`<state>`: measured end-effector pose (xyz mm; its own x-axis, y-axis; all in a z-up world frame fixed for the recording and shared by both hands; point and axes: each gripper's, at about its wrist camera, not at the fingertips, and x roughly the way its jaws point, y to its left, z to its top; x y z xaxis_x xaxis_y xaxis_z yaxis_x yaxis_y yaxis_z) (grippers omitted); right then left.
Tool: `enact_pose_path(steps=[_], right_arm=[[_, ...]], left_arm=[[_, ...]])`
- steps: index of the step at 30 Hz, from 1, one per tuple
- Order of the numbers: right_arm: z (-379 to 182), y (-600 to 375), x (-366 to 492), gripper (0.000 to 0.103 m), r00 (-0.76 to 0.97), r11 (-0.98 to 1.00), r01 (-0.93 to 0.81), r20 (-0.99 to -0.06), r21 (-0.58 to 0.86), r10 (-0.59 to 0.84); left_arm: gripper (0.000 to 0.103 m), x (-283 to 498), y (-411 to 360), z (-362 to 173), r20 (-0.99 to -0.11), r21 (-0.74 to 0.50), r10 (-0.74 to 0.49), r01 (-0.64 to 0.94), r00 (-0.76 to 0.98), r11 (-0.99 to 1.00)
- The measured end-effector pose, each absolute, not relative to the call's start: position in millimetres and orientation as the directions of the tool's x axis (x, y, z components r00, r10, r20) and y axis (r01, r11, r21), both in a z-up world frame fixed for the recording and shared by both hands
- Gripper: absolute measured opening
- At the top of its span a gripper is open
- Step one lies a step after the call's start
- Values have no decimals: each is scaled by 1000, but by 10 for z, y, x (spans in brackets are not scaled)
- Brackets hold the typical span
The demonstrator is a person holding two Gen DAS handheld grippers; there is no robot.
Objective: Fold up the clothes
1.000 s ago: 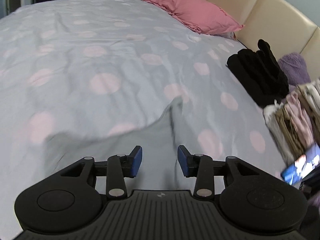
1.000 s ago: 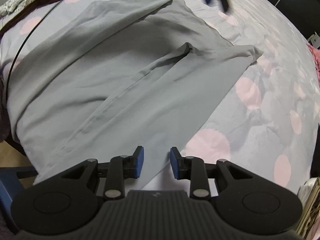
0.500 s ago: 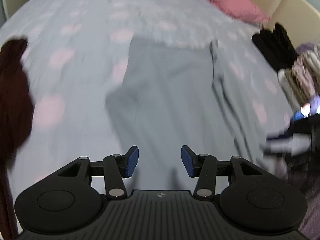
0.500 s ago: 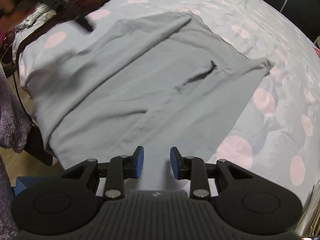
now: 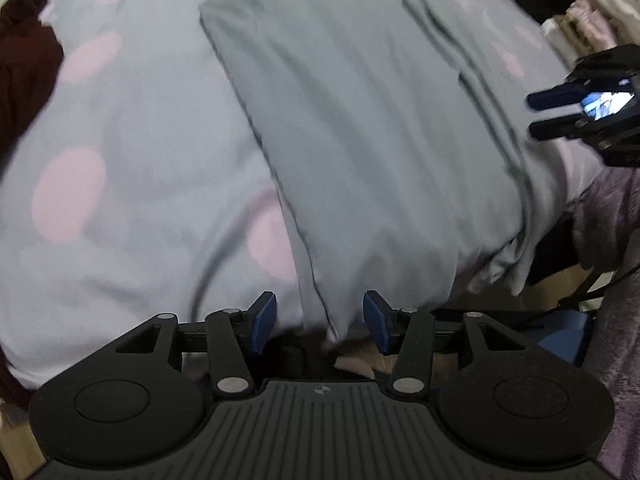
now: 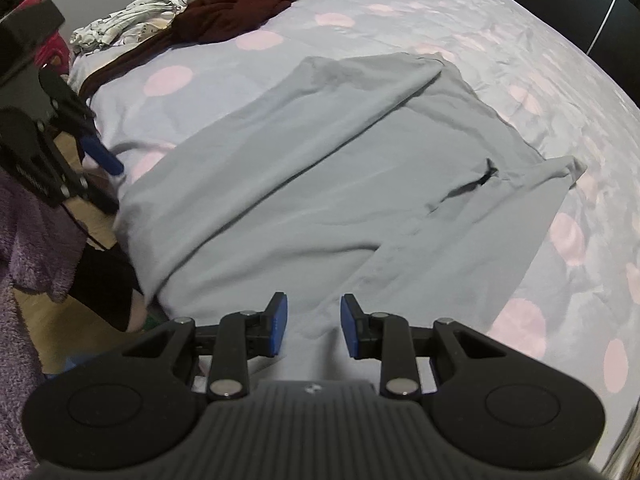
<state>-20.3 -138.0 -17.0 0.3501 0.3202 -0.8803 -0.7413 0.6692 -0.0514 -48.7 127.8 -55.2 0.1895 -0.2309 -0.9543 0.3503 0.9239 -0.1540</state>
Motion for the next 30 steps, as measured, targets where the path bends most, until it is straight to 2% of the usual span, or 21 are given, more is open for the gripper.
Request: enact_pose_path(steps=[5, 6, 7, 8, 9, 12, 17, 26, 30], right_arm=[[-206, -1377, -275, 33, 339, 675, -737, -884, -37, 322], [-213, -1377, -289, 33, 337, 676, -736, -885, -34, 322], [-221, -1377, -303, 33, 335, 677, -735, -886, -31, 322], [-228, -1376, -317, 33, 333, 678, -734, -886, -29, 322], [-235, -1376, -331, 33, 330, 680, -733, -887, -26, 323], [-257, -1374, -374, 33, 324, 683, -730, -889, -17, 323], [-268, -1427, -436, 33, 316, 701, -713, -893, -2, 320], [-323, -1694, -426, 33, 251, 792, -593, -900, 148, 356], [-355, -1813, -432, 33, 253, 816, -553, -899, 169, 357]], left_arm=[[46, -489, 1266, -658, -953, -158, -226, 305, 202, 939], [42, -502, 1278, -647, -949, -159, -229, 298, 216, 941], [28, -511, 1277, -637, -948, -149, -222, 300, 226, 942], [21, -512, 1271, -625, -948, -142, -219, 306, 232, 941], [9, -511, 1262, -606, -942, -160, -239, 315, 233, 935], [6, -541, 1202, -590, -944, -121, -216, 349, 247, 929], [3, -581, 1258, -430, -941, -160, -258, 382, 220, 910], [3, -355, 627, 253, -947, -160, -303, 663, 105, 731], [3, -239, 105, 253, -955, -170, -295, 782, 19, 599]])
